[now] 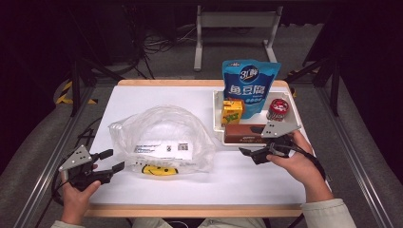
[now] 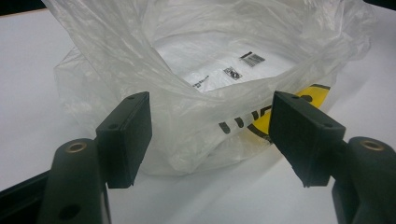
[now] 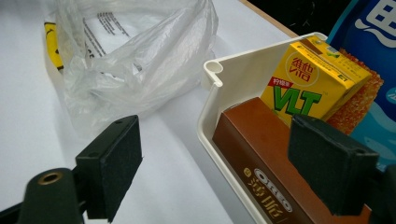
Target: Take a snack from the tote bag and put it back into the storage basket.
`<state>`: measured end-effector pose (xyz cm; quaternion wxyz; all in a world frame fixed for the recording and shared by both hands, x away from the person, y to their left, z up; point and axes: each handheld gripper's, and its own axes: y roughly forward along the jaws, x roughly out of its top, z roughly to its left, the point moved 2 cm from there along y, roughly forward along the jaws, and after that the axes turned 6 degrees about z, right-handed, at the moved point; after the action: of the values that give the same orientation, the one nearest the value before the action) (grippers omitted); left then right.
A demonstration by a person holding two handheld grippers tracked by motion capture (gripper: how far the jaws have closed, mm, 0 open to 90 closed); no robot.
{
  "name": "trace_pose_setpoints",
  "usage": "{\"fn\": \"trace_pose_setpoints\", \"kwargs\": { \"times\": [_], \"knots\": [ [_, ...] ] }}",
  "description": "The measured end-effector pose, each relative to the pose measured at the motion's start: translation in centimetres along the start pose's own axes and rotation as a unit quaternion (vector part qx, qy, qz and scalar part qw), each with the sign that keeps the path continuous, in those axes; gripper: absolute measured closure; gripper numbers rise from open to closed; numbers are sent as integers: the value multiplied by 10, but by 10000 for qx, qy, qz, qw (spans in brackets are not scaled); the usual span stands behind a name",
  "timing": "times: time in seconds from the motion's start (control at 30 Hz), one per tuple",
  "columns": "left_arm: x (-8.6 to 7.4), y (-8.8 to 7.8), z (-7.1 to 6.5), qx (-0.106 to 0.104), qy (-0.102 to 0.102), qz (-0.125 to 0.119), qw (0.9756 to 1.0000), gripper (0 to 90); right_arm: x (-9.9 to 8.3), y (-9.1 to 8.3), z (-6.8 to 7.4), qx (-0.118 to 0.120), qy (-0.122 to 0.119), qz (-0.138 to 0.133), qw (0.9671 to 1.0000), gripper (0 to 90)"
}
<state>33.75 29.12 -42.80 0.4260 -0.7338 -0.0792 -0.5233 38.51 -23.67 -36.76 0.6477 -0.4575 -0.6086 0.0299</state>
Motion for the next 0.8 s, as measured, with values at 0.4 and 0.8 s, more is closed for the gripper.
{"fn": "trace_pose_setpoints", "kwargs": {
  "times": [0.4,0.8],
  "knots": [
    [-1,-4,-3,-36,49,-53,10000,306,-14,15,25,26,312,-225,9993,187],
    [-7,-10,-10,-84,146,-88,9998,299,-38,39,26,13,533,61,9986,190]
  ]
}}
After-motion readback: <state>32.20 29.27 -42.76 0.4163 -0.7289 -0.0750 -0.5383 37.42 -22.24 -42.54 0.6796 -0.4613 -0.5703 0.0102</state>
